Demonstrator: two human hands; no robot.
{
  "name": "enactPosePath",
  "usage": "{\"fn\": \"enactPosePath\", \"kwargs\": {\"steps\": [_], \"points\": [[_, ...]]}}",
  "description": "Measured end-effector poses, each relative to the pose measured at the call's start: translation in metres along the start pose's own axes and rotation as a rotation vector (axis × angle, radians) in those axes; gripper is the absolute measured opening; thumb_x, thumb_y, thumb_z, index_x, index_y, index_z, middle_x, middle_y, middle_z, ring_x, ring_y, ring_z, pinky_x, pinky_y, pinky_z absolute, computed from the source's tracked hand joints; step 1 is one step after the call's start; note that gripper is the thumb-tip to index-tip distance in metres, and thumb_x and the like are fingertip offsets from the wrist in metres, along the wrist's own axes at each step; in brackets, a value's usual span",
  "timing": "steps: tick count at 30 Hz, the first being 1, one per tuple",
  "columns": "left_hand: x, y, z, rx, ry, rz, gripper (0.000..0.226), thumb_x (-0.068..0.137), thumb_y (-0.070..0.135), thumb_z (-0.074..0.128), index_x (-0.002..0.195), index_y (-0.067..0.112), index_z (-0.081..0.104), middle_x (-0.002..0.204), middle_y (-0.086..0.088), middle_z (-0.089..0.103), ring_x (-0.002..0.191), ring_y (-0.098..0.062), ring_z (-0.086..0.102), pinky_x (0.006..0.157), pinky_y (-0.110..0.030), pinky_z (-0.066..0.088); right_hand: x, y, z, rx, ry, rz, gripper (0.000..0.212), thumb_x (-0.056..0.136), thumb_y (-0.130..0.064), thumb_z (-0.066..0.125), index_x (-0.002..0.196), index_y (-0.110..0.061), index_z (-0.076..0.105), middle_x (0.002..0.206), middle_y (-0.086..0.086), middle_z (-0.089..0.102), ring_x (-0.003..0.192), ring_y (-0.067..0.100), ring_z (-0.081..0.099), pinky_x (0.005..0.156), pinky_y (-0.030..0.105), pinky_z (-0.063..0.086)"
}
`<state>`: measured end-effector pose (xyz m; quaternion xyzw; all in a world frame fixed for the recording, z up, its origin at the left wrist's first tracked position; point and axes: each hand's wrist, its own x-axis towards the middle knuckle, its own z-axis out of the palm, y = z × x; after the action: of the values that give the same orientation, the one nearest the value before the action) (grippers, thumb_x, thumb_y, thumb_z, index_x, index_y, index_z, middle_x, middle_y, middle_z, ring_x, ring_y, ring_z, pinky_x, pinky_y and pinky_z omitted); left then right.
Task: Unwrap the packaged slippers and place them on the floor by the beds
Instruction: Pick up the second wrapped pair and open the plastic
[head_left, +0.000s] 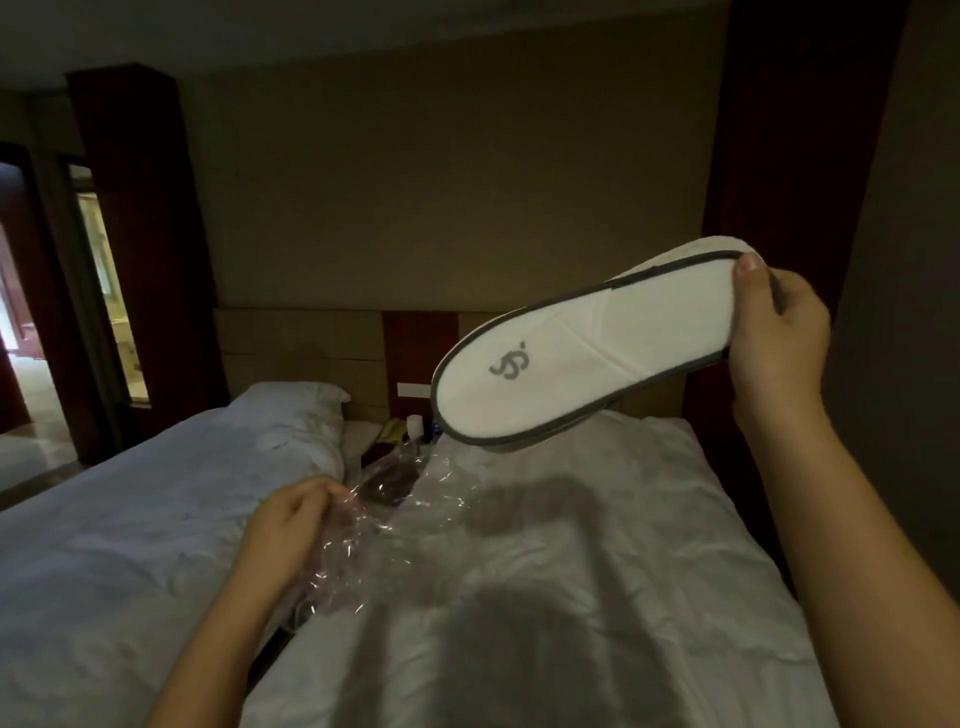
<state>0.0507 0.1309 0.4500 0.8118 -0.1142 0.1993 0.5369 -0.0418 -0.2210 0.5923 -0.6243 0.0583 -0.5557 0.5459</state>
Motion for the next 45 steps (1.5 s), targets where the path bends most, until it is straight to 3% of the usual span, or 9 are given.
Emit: {"fn": "enactPosePath", "kwargs": {"steps": [4,8,12,14,18,28,34,39,45], "points": [[0.003,-0.009,-0.003,0.048,0.037,-0.011,0.046,0.088,0.032,0.065,0.057,-0.002,0.061,0.064,-0.020,0.063,0.061,-0.030,0.059,0.060,-0.027,0.043,-0.006,0.011,0.000,0.100,0.088,0.084,0.028,0.097,-0.043,0.047,0.105,-0.020,0.061,0.096,-0.006,0.064,0.086,0.004,0.060,0.074,0.025,0.046],[-0.002,0.008,0.009,0.077,-0.103,0.085,0.039,0.074,-0.009,0.072,0.051,0.015,0.052,0.093,-0.003,0.073,0.086,-0.017,0.068,0.070,-0.006,0.045,-0.015,0.021,0.006,0.170,0.115,0.188,0.024,0.097,-0.043,0.048,0.100,-0.022,0.061,0.097,-0.004,0.064,0.090,0.011,0.062,0.079,0.031,0.051],[-0.010,0.036,0.032,-0.145,-0.397,0.097,0.051,0.081,-0.011,0.061,0.115,0.027,0.055,0.098,-0.005,0.076,0.074,-0.024,0.070,0.066,-0.034,0.056,-0.026,0.024,0.018,0.222,0.138,0.263,0.022,0.098,-0.040,0.046,0.095,-0.024,0.060,0.102,0.003,0.067,0.093,0.016,0.065,0.084,0.035,0.053],[-0.013,0.053,0.047,-0.226,-0.468,0.135,0.057,0.086,0.008,0.066,0.131,0.040,0.050,0.089,0.001,0.076,0.079,-0.017,0.071,0.071,-0.026,0.055,-0.032,0.025,0.024,0.245,0.145,0.295,0.023,0.099,-0.040,0.045,0.095,-0.023,0.060,0.102,0.003,0.068,0.092,0.015,0.065,0.083,0.033,0.054],[-0.012,0.093,0.065,-0.580,-0.449,0.043,0.047,0.071,0.051,0.073,0.110,0.025,0.066,0.087,0.004,0.076,0.084,-0.012,0.072,0.069,-0.021,0.055,-0.043,0.026,0.032,0.319,0.148,0.348,0.028,0.099,-0.040,0.045,0.102,-0.017,0.061,0.100,0.003,0.068,0.089,0.015,0.065,0.077,0.030,0.055],[0.003,0.146,0.066,-0.976,-0.187,-0.039,0.013,0.086,0.024,0.067,0.096,0.016,0.062,0.074,0.010,0.077,0.070,-0.006,0.074,0.053,-0.020,0.056,-0.061,0.027,0.021,0.295,0.088,0.321,0.036,0.096,-0.048,0.047,0.109,-0.018,0.059,0.103,0.001,0.066,0.095,0.016,0.064,0.084,0.035,0.054],[0.006,0.139,0.058,-0.957,-0.112,-0.030,0.010,0.090,0.019,0.063,0.083,0.014,0.059,0.059,0.012,0.074,0.056,-0.004,0.071,0.044,-0.018,0.053,-0.064,0.033,0.008,0.147,-0.020,0.224,0.017,0.094,-0.032,0.055,0.109,-0.024,0.060,0.103,-0.007,0.064,0.082,-0.009,0.061,0.077,0.022,0.049],[0.019,0.122,0.052,-0.832,-0.190,0.051,0.020,0.082,0.026,0.071,0.095,0.011,0.066,0.085,-0.002,0.079,0.076,-0.013,0.075,0.057,-0.021,0.056,-0.051,0.016,0.009,-0.234,-0.300,-0.184,0.034,0.090,-0.040,0.059,0.122,-0.030,0.056,0.123,-0.013,0.059,0.114,0.003,0.052,0.095,0.025,0.041],[0.019,0.121,0.054,-0.749,-0.291,0.157,0.032,0.073,0.035,0.075,0.098,0.017,0.072,0.097,-0.001,0.078,0.090,-0.016,0.074,0.068,-0.020,0.056,-0.054,0.002,0.019,0.027,-0.680,-0.123,0.024,0.086,-0.040,0.061,0.108,-0.034,0.066,0.101,-0.023,0.071,0.090,-0.005,0.066,0.072,0.010,0.048]]}}
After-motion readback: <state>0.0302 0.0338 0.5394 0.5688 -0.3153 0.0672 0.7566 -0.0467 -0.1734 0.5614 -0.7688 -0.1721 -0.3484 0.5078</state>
